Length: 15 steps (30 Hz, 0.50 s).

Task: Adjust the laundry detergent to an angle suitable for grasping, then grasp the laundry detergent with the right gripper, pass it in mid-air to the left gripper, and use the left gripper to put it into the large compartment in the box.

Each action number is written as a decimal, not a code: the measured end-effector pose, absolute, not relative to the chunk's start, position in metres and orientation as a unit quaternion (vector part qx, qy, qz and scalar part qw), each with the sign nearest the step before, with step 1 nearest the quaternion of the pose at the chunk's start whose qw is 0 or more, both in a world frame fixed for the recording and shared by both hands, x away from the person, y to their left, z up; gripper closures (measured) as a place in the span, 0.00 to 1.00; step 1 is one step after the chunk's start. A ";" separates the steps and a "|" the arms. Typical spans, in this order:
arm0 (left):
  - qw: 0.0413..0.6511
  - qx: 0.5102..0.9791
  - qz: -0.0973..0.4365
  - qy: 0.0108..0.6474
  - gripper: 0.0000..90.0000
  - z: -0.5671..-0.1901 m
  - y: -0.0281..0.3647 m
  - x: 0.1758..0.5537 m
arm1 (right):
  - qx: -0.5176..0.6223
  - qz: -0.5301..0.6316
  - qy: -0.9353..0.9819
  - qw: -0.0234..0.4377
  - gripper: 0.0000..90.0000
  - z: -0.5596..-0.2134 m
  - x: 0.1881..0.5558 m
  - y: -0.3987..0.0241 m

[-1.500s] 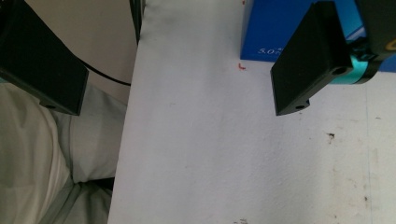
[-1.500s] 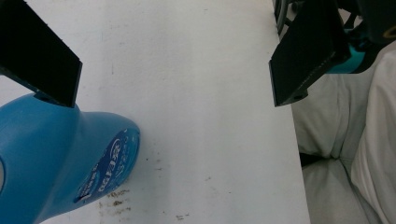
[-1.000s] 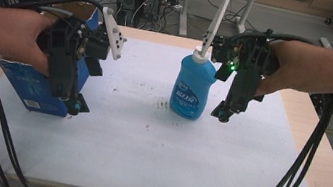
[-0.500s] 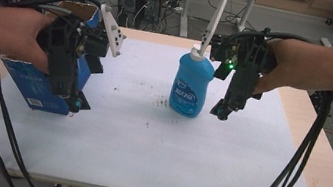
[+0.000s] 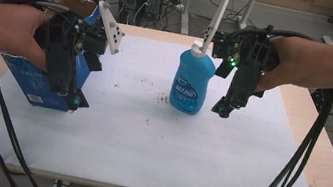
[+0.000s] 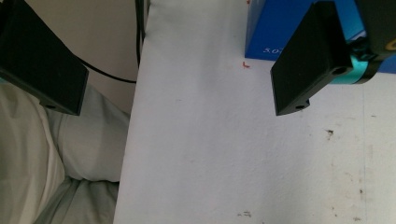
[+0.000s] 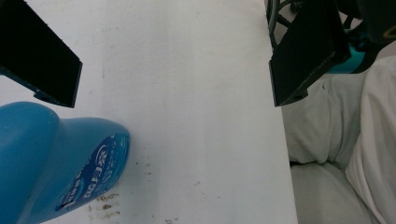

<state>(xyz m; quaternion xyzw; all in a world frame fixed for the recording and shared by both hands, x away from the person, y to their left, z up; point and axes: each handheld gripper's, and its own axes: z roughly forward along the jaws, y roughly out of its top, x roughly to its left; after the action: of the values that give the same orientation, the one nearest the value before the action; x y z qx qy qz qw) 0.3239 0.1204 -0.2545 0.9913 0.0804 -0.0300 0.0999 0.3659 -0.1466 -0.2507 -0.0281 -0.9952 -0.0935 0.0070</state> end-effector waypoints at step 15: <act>0.100 0.991 -0.030 0.080 0.05 -0.256 0.116 0.330 | -0.085 -0.117 -0.989 -0.013 0.02 -0.253 0.377 -0.162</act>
<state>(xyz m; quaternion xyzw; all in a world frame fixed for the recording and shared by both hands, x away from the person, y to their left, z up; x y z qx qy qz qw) 0.3299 0.1160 -0.2558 0.9913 0.0799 -0.0298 0.1002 0.3770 -0.1624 -0.2525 -0.0850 -0.9894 -0.1170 -0.0133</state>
